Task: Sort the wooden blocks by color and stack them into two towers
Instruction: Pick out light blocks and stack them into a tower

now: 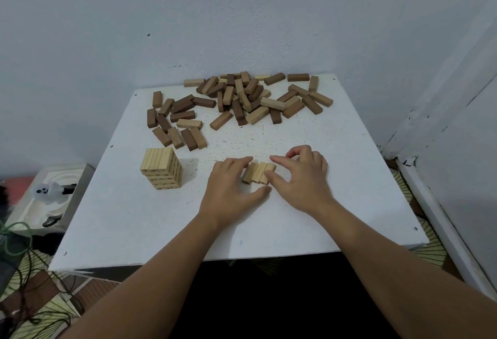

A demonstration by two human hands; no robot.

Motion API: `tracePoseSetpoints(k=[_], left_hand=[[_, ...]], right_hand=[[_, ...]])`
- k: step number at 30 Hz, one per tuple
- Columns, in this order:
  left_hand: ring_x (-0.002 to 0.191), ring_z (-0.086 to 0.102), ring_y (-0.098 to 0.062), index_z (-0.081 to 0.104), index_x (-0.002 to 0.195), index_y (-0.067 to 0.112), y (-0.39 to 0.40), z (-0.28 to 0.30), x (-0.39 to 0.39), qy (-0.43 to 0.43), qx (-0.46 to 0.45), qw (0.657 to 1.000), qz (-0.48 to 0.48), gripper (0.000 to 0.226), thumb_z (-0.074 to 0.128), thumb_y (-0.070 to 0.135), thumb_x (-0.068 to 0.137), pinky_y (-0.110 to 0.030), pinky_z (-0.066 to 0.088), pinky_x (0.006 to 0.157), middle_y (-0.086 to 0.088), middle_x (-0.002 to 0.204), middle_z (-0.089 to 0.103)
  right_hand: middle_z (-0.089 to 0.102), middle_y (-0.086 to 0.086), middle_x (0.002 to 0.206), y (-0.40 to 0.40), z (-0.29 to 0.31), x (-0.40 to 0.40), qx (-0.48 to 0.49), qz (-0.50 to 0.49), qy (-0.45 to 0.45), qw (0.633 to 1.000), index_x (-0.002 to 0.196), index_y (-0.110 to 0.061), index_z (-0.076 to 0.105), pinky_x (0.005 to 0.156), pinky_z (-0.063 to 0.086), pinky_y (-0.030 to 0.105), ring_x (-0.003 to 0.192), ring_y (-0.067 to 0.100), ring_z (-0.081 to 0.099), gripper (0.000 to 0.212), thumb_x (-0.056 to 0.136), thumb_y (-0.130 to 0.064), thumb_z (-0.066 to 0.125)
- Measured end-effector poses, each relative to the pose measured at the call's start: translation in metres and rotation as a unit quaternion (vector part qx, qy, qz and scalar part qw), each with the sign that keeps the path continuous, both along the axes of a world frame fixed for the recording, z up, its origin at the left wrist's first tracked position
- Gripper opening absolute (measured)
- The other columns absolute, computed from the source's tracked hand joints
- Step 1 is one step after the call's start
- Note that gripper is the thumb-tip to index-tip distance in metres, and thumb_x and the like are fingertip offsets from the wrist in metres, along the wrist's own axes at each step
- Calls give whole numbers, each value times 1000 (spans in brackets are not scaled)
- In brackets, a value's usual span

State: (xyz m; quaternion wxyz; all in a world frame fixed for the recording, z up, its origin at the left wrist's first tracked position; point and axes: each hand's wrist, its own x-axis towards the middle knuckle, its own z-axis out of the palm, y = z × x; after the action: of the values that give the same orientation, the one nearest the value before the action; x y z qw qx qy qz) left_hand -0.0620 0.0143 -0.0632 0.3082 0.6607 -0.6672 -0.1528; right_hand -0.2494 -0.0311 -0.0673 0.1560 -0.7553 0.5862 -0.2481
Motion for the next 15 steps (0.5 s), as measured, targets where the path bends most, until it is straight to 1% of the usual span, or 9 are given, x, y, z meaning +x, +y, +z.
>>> tracePoseSetpoints(k=[3, 5, 7, 9, 12, 15], left_hand=[[112, 38, -7, 57, 135, 33, 1, -1, -2, -34, -6, 999, 16, 79, 74, 76, 71, -29, 40, 96, 18, 115, 48], [107, 40, -8, 59, 124, 32, 0, -1, -2, -44, -3, 998, 32, 73, 74, 78, 69, -31, 40, 93, 17, 108, 48], [101, 44, -9, 62, 115, 32, 0, -2, -2, -42, -8, 999, 35, 60, 74, 72, 73, -34, 43, 93, 17, 103, 50], [102, 47, -9, 65, 117, 33, 0, -4, -2, -28, -10, 999, 31, 51, 73, 63, 76, -36, 44, 96, 17, 102, 50], [109, 46, -7, 68, 122, 37, -1, -4, -1, 15, 3, 999, 34, 50, 73, 54, 75, -35, 44, 101, 22, 105, 48], [114, 44, -5, 68, 125, 42, -2, -2, 0, 37, 21, 998, 39, 53, 71, 50, 73, -34, 43, 104, 24, 108, 48]], right_hand=[[35, -15, 116, 0, 0, 1, 0, 2, -4, 1000, 129, -44, 68, 114, 24, 36, 115, 15, 37, 39, 94, -59, 61], [38, -16, 115, 0, 0, 0, 2, 2, -26, 1000, 124, -45, 71, 113, 23, 34, 113, 12, 37, 32, 95, -56, 61], [41, -16, 114, 1, 0, -1, 1, 9, -38, 999, 120, -45, 73, 111, 22, 31, 110, 10, 36, 28, 96, -53, 61], [43, -17, 112, 1, -1, -2, -3, 16, -47, 999, 116, -43, 75, 109, 23, 30, 107, 7, 35, 24, 96, -50, 63], [44, -15, 109, 1, -2, -2, -10, 15, -66, 998, 109, -40, 78, 108, 27, 32, 105, 8, 38, 20, 95, -46, 66], [45, -12, 108, 0, -3, -2, -14, 6, -71, 997, 104, -36, 79, 106, 33, 35, 104, 11, 41, 17, 95, -41, 67]])
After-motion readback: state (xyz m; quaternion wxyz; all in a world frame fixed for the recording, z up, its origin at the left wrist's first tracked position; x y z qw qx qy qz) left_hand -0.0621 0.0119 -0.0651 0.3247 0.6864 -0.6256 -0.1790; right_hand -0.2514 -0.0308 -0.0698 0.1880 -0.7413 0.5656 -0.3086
